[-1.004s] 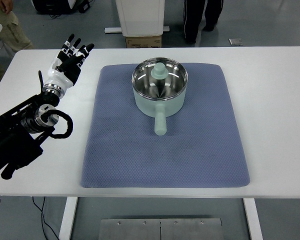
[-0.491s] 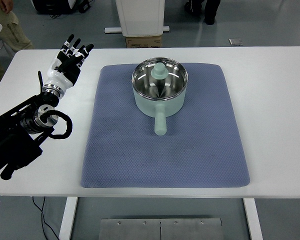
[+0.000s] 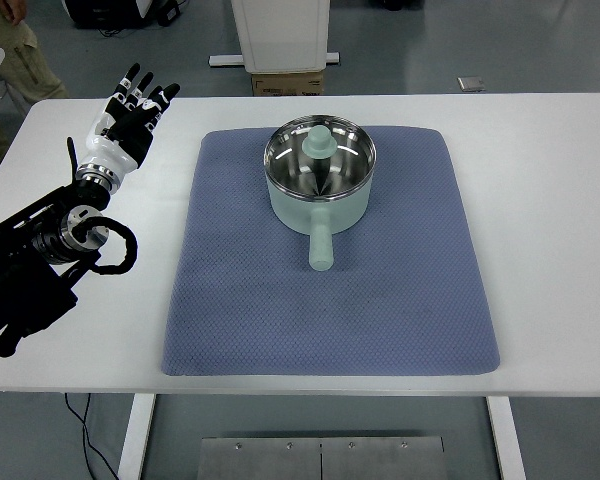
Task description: Rotate green pot handle
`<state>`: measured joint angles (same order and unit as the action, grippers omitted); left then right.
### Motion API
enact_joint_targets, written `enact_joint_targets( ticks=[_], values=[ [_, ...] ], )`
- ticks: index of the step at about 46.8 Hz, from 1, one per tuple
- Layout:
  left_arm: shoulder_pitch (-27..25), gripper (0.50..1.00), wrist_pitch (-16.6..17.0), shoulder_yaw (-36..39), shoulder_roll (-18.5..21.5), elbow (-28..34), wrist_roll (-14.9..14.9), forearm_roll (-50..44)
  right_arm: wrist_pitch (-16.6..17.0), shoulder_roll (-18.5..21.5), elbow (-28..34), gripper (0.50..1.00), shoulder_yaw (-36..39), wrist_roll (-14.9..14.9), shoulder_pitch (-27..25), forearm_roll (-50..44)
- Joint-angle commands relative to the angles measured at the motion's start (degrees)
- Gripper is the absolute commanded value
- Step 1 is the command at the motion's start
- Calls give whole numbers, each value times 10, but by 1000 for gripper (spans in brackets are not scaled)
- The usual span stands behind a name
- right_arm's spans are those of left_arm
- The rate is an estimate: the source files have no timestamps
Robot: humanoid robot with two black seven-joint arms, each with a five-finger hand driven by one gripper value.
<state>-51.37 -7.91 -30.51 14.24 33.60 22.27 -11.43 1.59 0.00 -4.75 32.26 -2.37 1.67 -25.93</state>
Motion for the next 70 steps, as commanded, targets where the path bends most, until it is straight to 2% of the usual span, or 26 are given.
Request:
enact_joint_targets(
  ticks=[1,38,56,61,70],
  values=[
    [0,1000,0,-1,0,0,1,0,0,0,0,1000,0,0,0,0],
    [-8,1000,-2,0,12,2,0,4,0,0,0,1000,0,0,0,0],
    [-25,1000,-8,0,32,25,0,5,0,0,0,1000,0,0,0,0],
    [-29,1000,-25,0,43,26,0,9,0,0,0,1000,0,0,0,0],
    [-34,1000,-29,-1,54,34,0,31,0,0,0,1000,0,0,0,0]
  ],
)
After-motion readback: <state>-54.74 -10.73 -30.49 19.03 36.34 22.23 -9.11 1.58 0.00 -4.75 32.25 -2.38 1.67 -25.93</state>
